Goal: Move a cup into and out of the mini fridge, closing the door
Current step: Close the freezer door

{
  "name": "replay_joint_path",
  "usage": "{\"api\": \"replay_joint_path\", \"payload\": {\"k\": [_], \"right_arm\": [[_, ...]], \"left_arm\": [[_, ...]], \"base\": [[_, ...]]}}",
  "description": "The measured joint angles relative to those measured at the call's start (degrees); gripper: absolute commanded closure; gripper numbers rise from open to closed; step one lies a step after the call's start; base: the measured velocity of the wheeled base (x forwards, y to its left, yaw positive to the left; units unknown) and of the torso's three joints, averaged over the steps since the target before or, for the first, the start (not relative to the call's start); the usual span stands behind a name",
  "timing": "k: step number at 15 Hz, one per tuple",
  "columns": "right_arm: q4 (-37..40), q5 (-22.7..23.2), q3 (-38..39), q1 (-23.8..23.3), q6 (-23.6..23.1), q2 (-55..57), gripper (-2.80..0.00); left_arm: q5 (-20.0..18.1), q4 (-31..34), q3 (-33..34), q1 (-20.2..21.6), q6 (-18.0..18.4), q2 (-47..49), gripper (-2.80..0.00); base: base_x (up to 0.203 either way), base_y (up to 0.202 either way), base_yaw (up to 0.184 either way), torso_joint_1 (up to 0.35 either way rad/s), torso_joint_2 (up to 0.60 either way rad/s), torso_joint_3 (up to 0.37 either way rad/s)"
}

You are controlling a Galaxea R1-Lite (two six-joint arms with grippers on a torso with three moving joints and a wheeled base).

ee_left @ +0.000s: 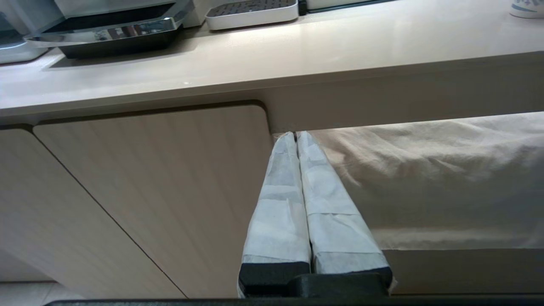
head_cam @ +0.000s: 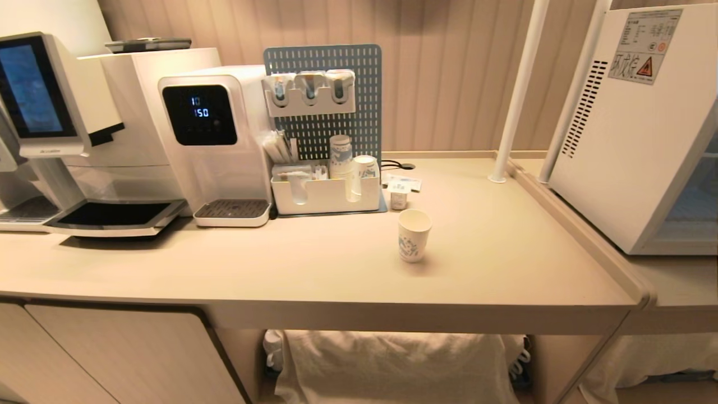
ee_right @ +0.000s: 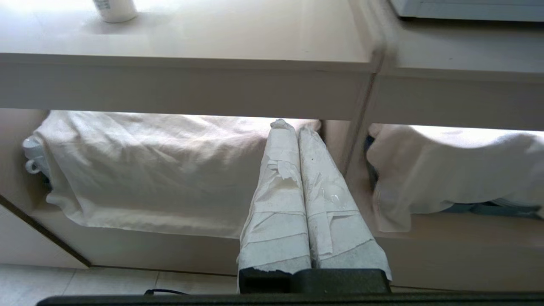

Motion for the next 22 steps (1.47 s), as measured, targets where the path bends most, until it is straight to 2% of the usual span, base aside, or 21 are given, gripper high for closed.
{"api": "replay_joint_path", "payload": {"k": [22], "right_arm": [[0.0, 0.1, 0.0, 0.0, -0.2, 0.0, 0.00]], "left_arm": [[0.0, 0.0, 0.0, 0.0, 0.0, 0.0, 0.00]], "base": [[0.000, -0.194, 0.000, 0.002, 0.00, 0.003]]}}
